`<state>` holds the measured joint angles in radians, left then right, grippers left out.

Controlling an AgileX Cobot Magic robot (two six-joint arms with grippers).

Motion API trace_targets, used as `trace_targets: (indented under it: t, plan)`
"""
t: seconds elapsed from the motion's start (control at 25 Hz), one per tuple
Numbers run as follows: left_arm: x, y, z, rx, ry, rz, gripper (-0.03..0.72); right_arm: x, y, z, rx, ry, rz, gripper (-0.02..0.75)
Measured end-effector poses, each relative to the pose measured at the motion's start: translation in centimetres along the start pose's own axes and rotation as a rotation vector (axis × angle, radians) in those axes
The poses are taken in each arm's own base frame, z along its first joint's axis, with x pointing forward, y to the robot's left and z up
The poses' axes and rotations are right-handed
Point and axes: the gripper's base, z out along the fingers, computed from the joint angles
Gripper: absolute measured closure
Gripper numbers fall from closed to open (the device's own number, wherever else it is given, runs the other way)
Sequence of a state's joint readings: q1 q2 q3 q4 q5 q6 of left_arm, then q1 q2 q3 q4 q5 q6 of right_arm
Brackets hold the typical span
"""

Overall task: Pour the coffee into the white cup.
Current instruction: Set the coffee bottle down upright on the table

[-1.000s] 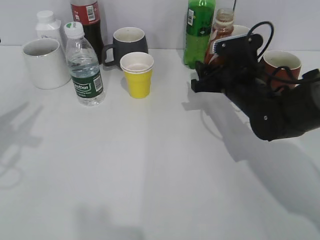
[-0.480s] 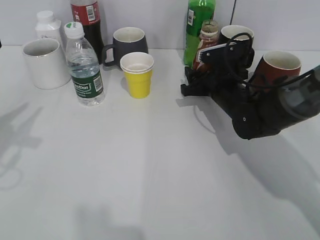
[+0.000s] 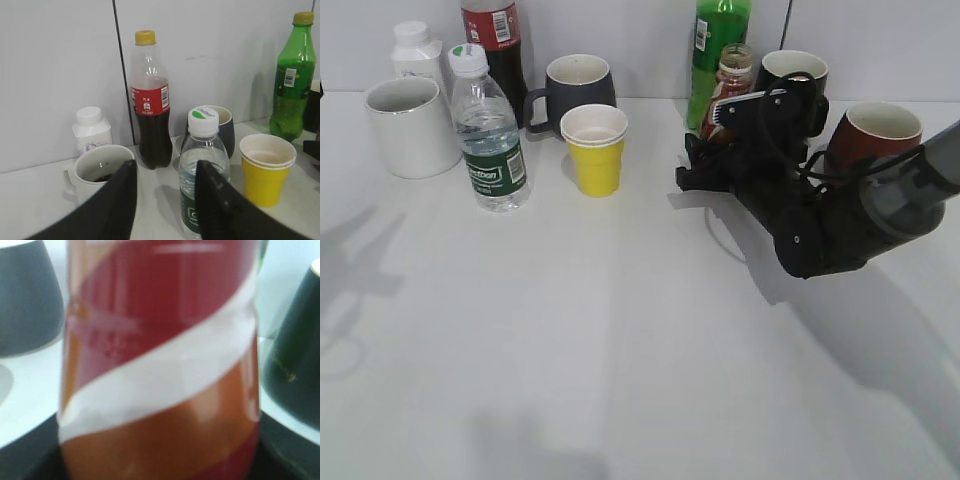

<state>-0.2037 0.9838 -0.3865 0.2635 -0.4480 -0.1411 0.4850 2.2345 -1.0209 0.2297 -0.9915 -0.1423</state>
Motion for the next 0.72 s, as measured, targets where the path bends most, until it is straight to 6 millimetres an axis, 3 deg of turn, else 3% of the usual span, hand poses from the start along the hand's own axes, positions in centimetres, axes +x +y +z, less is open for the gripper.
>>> trace_targets:
  t: [0.2, 0.44, 0.72]
  plan:
    - [0.00, 0.00, 0.00, 0.000, 0.000, -0.001, 0.384, -0.04, 0.01, 0.04, 0.000, -0.001, 0.024, 0.199]
    - [0.00, 0.00, 0.00, 0.000, 0.000, -0.002, 0.384, -0.04, 0.01, 0.04, 0.000, -0.001, 0.026, 0.122]
    - [0.00, 0.00, 0.00, 0.000, 0.000, -0.002, 0.384, -0.01, 0.00, 0.01, 0.000, 0.000, 0.026, 0.114]
